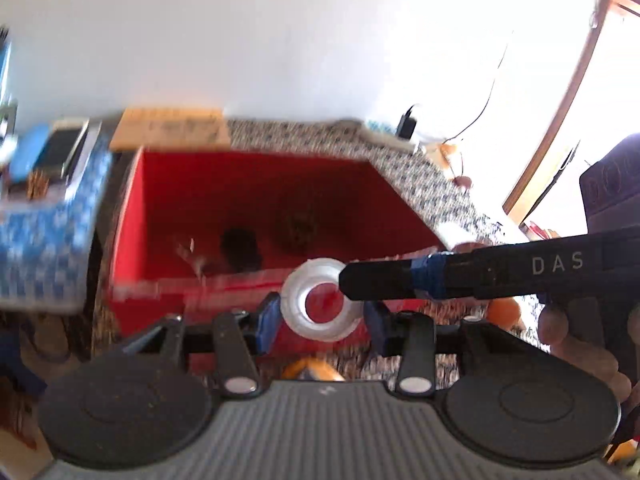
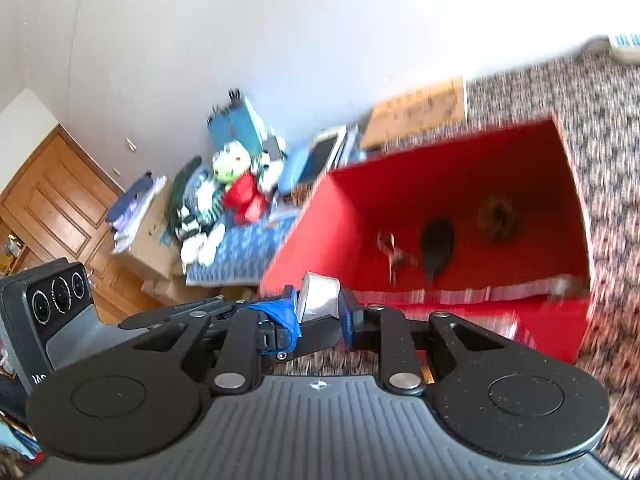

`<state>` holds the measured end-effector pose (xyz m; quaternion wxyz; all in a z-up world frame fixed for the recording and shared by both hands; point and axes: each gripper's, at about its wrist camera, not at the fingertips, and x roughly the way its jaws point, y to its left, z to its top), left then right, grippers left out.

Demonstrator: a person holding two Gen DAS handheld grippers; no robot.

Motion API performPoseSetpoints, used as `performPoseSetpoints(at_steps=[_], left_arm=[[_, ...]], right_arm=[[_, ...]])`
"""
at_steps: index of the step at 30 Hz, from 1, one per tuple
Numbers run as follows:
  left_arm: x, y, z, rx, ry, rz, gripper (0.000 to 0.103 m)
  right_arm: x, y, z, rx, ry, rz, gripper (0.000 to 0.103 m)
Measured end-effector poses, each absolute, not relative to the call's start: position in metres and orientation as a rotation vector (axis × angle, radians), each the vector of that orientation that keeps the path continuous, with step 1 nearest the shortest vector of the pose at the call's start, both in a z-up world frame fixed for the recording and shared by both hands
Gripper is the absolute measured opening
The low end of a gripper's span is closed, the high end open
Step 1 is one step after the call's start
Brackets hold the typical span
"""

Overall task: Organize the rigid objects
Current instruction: 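Lift the white tape roll with the right gripper over the red box, then lower the tape roll into the red box and open the right gripper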

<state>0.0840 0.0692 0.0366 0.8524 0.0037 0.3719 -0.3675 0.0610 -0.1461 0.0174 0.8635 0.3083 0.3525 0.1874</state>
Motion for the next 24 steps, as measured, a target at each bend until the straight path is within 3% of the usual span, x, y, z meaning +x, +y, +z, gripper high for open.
performPoseSetpoints(at_steps=[9,24], left_arm=[[0.130,0.027,0.058,0.143,0.710,-0.735,0.044],[0.184,0.020,-0.013,0.264,0.957,-0.565,0.044]], right_arm=[[0.127,-0.157,0.012,0.620,0.734,0.408,0.004],[0.196,-0.140,-0.062,0.744,1.132,0.477,0.004]])
